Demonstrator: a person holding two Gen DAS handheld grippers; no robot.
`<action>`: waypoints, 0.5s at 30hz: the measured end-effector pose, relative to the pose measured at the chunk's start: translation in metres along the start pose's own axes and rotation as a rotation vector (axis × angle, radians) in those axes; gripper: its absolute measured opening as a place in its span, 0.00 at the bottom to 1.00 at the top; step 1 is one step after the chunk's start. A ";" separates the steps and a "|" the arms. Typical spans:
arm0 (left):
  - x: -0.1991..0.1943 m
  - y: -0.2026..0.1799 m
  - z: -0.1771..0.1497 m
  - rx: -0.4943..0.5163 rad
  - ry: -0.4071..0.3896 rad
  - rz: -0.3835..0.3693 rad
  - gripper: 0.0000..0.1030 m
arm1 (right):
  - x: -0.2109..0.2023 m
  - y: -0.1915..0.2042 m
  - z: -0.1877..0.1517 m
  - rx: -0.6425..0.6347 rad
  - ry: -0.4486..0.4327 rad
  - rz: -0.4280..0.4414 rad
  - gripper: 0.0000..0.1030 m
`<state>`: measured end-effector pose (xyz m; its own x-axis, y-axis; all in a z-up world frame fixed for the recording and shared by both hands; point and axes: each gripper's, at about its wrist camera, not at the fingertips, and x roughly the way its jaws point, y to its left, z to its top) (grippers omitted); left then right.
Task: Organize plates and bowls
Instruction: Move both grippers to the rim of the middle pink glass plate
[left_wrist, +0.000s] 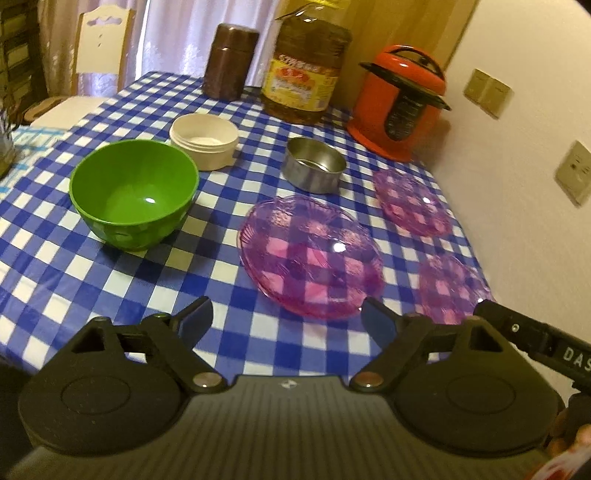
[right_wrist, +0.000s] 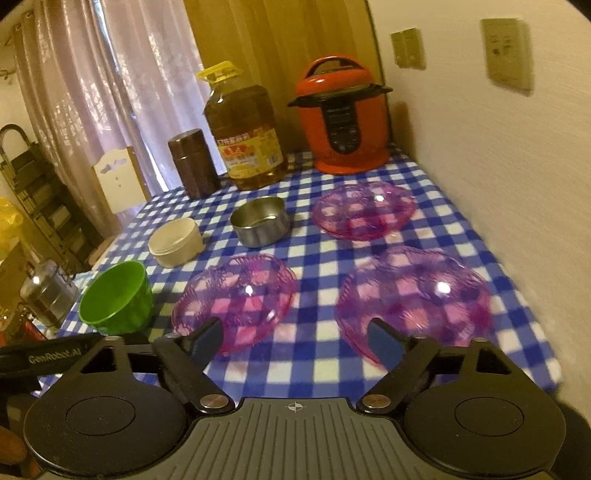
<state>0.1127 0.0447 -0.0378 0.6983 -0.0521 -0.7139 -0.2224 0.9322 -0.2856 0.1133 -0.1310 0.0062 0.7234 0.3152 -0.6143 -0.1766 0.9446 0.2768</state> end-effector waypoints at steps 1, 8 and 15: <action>0.007 0.002 0.002 -0.012 0.001 -0.001 0.78 | 0.010 0.000 0.003 -0.002 0.010 0.004 0.69; 0.056 0.018 0.012 -0.059 0.017 0.016 0.66 | 0.074 -0.004 0.019 -0.013 0.054 0.035 0.59; 0.090 0.032 0.013 -0.097 0.033 0.025 0.42 | 0.128 -0.009 0.024 -0.044 0.103 0.016 0.44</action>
<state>0.1773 0.0745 -0.1028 0.6690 -0.0425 -0.7420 -0.3058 0.8942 -0.3269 0.2236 -0.1011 -0.0573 0.6486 0.3357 -0.6832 -0.2180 0.9418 0.2558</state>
